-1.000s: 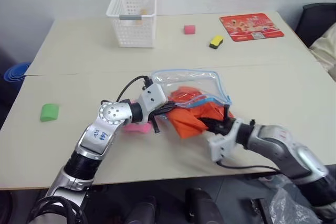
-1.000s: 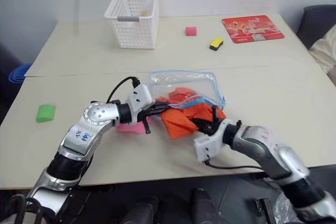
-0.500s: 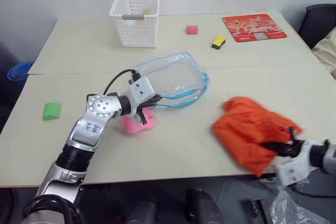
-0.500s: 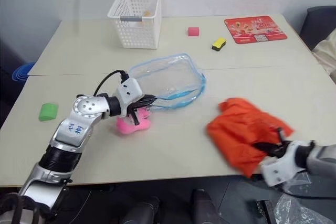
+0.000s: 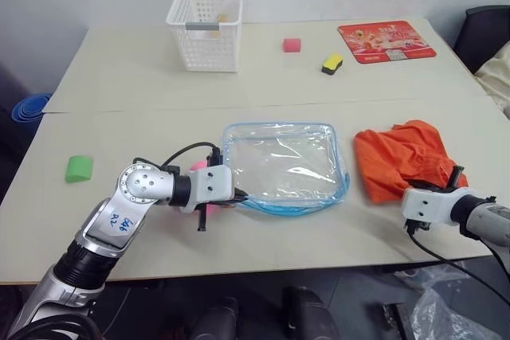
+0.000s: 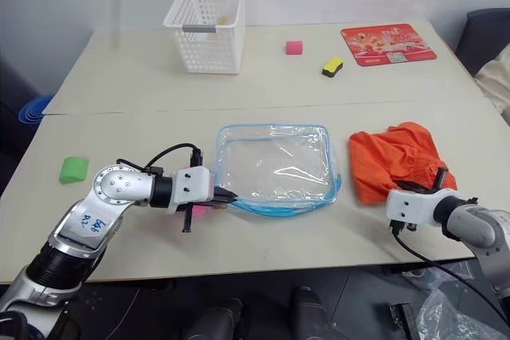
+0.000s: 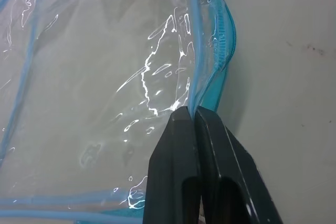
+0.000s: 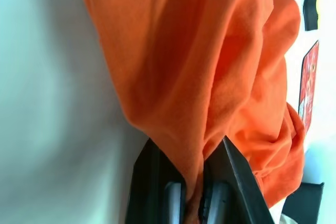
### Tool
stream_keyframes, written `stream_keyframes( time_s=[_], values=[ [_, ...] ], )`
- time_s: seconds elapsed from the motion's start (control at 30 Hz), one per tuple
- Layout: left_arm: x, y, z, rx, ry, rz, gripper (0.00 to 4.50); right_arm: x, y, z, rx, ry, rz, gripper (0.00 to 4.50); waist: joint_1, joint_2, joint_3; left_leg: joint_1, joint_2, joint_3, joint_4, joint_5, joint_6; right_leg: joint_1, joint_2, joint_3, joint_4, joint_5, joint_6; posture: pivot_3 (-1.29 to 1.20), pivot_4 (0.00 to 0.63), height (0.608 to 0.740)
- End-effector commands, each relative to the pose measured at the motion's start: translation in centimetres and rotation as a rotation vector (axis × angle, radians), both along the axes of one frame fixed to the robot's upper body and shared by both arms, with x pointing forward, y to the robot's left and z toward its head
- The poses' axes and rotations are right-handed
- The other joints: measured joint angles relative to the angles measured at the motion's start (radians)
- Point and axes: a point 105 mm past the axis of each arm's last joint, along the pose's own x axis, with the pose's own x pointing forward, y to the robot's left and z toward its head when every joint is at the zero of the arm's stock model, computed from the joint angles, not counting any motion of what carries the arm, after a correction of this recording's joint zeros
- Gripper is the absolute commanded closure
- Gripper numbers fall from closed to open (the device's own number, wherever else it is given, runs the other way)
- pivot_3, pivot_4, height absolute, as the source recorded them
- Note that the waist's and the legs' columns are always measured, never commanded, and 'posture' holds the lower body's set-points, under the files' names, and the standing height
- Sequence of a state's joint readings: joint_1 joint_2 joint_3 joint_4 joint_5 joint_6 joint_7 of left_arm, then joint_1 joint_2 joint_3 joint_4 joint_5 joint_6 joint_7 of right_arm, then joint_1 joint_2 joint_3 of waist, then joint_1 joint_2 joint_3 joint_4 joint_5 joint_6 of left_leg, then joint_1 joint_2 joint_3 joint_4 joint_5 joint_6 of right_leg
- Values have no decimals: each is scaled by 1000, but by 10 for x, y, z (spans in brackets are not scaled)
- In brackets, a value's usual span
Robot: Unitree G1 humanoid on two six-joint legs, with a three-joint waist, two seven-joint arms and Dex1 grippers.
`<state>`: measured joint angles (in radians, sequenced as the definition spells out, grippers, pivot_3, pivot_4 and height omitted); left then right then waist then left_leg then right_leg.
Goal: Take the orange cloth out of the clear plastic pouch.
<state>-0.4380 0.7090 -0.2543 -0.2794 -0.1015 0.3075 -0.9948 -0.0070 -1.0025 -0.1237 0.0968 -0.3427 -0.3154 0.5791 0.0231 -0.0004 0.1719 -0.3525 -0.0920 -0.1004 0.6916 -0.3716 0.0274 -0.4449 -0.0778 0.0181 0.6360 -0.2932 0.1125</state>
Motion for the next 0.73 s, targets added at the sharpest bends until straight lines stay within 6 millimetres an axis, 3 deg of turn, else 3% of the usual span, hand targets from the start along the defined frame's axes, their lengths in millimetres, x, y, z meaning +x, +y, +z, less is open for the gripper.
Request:
stream_keyframes(
  time_s=[0.03,0.2,0.3,0.33,0.43,0.6,0.73],
  values=[
    [5,3,10,-41,-24,38,4273,-6,1,5,59,26,-13,2913,2,0,0,0,0,0,0,0,0,0,0,0,0,0,0,0,150,740],
    [-1,6,25,-157,57,56,2858,-22,4,17,191,75,-37,1186,2,0,0,0,1,-1,0,0,0,0,0,0,0,0,0,0,150,740],
    [-11,15,41,-245,130,50,1916,-36,-1,28,362,121,-99,142,2,0,0,0,1,-1,0,0,0,0,0,0,0,0,0,0,150,740],
    [-13,22,48,-282,167,68,1579,-42,-5,33,456,145,-131,0,2,0,0,0,1,-1,0,0,0,0,0,0,0,0,0,0,150,740],
    [-19,54,67,-331,270,119,673,-69,-18,49,748,258,-208,0,3,0,0,0,1,-1,0,0,0,0,0,0,0,0,0,0,150,740],
    [-20,124,72,-262,321,279,673,-103,-73,64,1028,298,-420,0,1,0,0,1,1,-1,-2,0,0,1,0,0,-1,0,0,0,150,740],
    [-15,156,69,-187,293,351,673,-115,-91,64,1092,301,-470,0,3,0,0,2,1,-1,-8,0,0,1,0,0,-5,0,-1,0,150,740]
  ],
)
